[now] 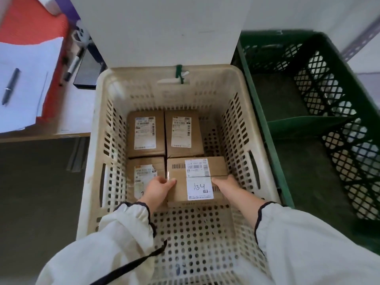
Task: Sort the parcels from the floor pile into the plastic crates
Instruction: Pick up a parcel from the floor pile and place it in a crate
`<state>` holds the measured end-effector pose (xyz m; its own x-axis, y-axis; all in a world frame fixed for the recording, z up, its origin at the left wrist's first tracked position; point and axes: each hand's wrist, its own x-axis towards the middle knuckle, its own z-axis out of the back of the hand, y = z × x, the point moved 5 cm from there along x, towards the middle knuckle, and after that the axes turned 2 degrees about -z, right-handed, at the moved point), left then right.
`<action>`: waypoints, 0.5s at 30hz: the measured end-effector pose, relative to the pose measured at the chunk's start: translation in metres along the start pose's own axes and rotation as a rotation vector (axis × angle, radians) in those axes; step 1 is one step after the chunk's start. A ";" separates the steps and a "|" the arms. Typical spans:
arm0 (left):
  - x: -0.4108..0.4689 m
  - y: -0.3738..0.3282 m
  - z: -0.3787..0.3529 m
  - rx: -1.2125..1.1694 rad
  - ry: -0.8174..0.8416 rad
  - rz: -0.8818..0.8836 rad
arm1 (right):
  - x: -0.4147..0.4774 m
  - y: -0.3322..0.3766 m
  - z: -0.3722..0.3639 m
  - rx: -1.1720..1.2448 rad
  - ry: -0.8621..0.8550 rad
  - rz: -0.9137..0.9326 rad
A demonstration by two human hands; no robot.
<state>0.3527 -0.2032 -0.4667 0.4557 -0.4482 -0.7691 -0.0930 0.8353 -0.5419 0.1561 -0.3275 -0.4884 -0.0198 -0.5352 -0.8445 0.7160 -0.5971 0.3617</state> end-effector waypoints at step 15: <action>0.044 0.008 0.006 0.530 -0.177 -0.161 | 0.062 -0.001 -0.027 -0.100 -0.033 0.019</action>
<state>0.3771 -0.2145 -0.5026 0.5725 -0.5606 -0.5983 0.4246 0.8269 -0.3686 0.1736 -0.3438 -0.5518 -0.0279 -0.5662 -0.8238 0.7826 -0.5251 0.3344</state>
